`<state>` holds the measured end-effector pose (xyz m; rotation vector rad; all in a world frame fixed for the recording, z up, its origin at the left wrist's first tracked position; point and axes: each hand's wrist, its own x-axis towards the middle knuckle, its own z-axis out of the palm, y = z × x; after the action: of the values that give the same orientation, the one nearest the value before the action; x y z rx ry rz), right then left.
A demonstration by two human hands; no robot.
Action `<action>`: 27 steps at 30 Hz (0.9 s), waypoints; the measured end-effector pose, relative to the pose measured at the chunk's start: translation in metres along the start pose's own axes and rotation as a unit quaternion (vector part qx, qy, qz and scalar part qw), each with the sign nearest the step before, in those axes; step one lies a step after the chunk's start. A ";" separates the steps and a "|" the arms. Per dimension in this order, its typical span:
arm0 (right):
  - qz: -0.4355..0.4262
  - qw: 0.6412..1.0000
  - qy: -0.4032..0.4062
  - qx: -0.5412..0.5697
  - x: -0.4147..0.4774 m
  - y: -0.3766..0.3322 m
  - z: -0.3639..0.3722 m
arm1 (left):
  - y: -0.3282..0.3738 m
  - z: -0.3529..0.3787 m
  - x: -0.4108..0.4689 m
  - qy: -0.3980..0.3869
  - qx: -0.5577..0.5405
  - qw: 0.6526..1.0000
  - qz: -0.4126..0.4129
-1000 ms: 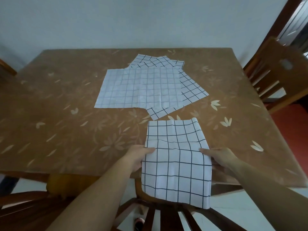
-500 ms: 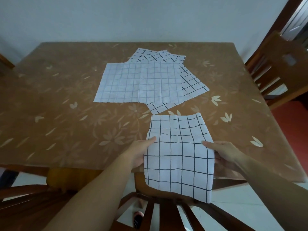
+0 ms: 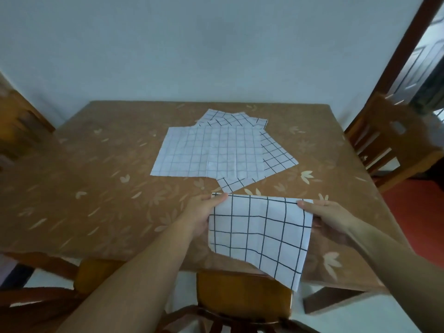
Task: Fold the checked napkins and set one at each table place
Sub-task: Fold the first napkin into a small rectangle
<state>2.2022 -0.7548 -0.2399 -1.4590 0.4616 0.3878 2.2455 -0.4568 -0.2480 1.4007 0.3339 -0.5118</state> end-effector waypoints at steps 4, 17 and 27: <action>-0.057 0.998 -0.004 -0.001 -0.018 -0.043 0.002 | 0.040 0.002 -0.025 -0.003 0.007 0.998 0.056; -0.104 0.994 -0.023 -0.017 -0.025 -0.085 0.068 | 0.079 -0.055 -0.067 0.092 0.012 0.988 0.124; -0.079 0.996 -0.030 -0.017 -0.013 -0.079 0.112 | 0.071 -0.105 -0.064 0.126 0.050 0.982 0.133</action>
<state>2.2393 -0.6493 -0.1600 -1.5014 0.2908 0.3124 2.2369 -0.3379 -0.1713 1.5836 0.3216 -0.1315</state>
